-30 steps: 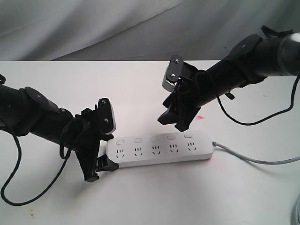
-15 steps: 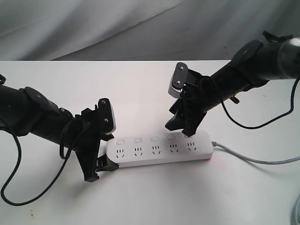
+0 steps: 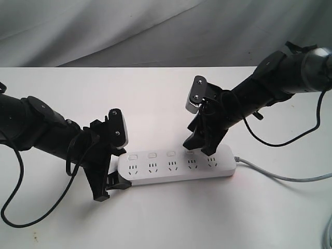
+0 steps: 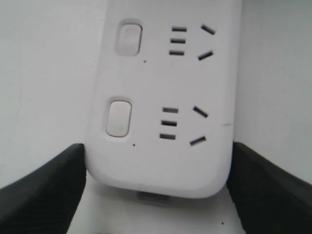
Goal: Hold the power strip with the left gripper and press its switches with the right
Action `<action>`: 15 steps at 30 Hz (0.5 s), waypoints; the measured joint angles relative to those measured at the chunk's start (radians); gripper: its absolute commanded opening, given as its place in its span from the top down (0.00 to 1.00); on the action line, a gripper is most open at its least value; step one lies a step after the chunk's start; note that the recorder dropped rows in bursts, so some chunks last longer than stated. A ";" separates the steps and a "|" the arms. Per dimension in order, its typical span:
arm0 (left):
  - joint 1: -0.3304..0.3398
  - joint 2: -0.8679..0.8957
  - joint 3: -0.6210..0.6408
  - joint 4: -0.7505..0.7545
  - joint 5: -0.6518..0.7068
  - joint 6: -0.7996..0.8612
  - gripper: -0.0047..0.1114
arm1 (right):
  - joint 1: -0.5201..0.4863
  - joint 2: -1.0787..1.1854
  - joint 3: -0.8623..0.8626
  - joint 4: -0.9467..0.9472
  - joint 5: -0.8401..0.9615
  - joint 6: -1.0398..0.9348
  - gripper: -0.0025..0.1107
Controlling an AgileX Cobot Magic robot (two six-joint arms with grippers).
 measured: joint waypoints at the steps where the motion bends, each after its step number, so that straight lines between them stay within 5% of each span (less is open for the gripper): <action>1: 0.000 0.000 0.000 0.000 0.000 0.000 0.48 | 0.000 0.002 0.000 0.000 0.000 0.000 0.52; 15: 0.000 0.000 0.000 0.000 0.000 0.000 0.48 | 0.000 0.021 0.000 0.007 0.013 0.000 0.52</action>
